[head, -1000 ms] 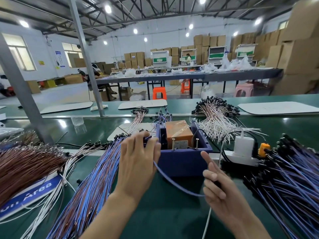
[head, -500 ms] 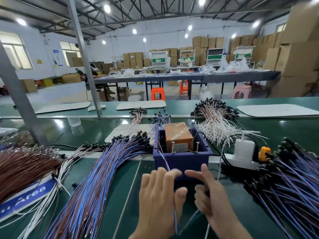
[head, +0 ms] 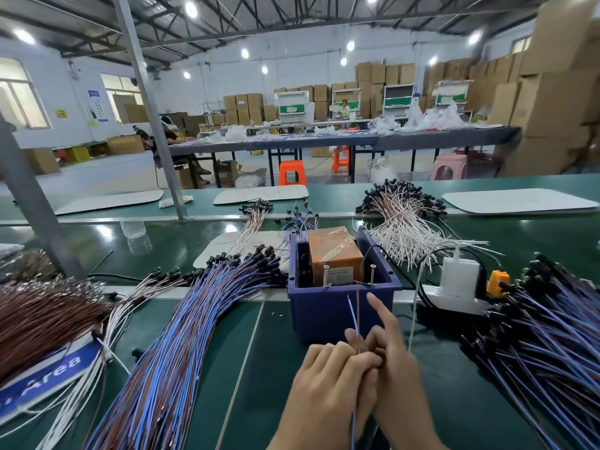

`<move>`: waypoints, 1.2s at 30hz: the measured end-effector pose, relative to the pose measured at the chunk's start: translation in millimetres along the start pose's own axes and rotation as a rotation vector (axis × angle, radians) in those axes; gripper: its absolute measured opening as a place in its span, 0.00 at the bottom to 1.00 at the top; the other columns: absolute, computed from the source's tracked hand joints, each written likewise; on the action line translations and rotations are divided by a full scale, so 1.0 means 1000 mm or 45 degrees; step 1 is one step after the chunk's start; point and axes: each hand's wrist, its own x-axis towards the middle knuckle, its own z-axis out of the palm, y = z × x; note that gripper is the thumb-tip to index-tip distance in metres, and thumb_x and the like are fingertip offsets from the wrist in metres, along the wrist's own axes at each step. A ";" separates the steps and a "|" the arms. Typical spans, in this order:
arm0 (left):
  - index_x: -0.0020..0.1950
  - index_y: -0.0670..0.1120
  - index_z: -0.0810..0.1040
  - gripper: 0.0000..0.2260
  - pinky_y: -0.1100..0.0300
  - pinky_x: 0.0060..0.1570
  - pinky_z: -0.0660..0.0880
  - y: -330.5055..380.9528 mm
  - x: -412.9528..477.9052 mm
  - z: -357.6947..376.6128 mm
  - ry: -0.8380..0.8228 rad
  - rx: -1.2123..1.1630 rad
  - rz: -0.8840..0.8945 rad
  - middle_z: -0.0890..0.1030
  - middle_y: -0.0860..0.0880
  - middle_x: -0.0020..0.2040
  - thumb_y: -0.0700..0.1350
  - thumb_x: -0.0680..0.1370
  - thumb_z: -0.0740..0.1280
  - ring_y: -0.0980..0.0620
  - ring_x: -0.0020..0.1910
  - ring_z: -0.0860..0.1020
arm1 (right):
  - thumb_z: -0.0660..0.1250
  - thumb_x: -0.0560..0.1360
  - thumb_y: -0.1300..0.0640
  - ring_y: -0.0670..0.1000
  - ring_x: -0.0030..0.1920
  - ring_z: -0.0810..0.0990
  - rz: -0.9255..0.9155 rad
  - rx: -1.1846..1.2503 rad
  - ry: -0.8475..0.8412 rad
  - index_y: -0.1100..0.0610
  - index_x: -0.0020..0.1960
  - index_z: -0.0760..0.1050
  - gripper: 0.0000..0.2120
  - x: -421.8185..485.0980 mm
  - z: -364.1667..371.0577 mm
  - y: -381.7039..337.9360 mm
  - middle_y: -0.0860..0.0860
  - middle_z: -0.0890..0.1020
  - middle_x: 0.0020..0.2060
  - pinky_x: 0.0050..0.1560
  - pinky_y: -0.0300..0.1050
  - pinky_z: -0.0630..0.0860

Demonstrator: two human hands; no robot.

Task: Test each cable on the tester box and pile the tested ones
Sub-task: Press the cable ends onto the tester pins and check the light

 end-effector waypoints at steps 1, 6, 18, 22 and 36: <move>0.50 0.49 0.80 0.07 0.59 0.43 0.74 -0.001 0.000 -0.002 -0.014 -0.017 0.020 0.78 0.53 0.41 0.46 0.83 0.63 0.54 0.38 0.74 | 0.69 0.77 0.52 0.43 0.35 0.79 -0.023 -0.009 0.033 0.31 0.70 0.63 0.28 0.002 0.002 0.000 0.41 0.76 0.33 0.40 0.34 0.76; 0.52 0.51 0.76 0.03 0.58 0.44 0.75 -0.001 -0.003 -0.007 -0.082 -0.097 0.072 0.78 0.54 0.42 0.49 0.82 0.64 0.55 0.39 0.75 | 0.63 0.78 0.43 0.35 0.35 0.78 -0.068 -0.066 0.107 0.32 0.66 0.68 0.17 0.002 0.005 -0.001 0.35 0.77 0.38 0.38 0.24 0.70; 0.67 0.45 0.79 0.15 0.59 0.50 0.75 -0.006 -0.003 -0.009 -0.013 0.031 -0.107 0.80 0.49 0.53 0.47 0.83 0.63 0.52 0.48 0.78 | 0.57 0.79 0.47 0.38 0.41 0.78 -0.140 -0.315 0.196 0.40 0.59 0.74 0.11 0.002 0.002 -0.007 0.38 0.75 0.48 0.36 0.31 0.73; 0.70 0.41 0.75 0.18 0.61 0.52 0.72 -0.009 -0.001 -0.015 0.056 0.004 -0.261 0.81 0.53 0.53 0.46 0.84 0.57 0.57 0.49 0.75 | 0.53 0.81 0.39 0.42 0.36 0.75 0.016 -0.082 0.364 0.46 0.40 0.70 0.17 0.002 0.001 -0.008 0.44 0.76 0.39 0.35 0.33 0.69; 0.70 0.63 0.68 0.17 0.65 0.47 0.72 -0.029 -0.014 0.005 0.100 -0.319 -0.925 0.73 0.60 0.46 0.53 0.84 0.49 0.55 0.47 0.76 | 0.57 0.82 0.46 0.37 0.49 0.80 0.097 0.084 0.523 0.33 0.56 0.64 0.07 0.013 0.010 0.002 0.30 0.78 0.52 0.44 0.23 0.70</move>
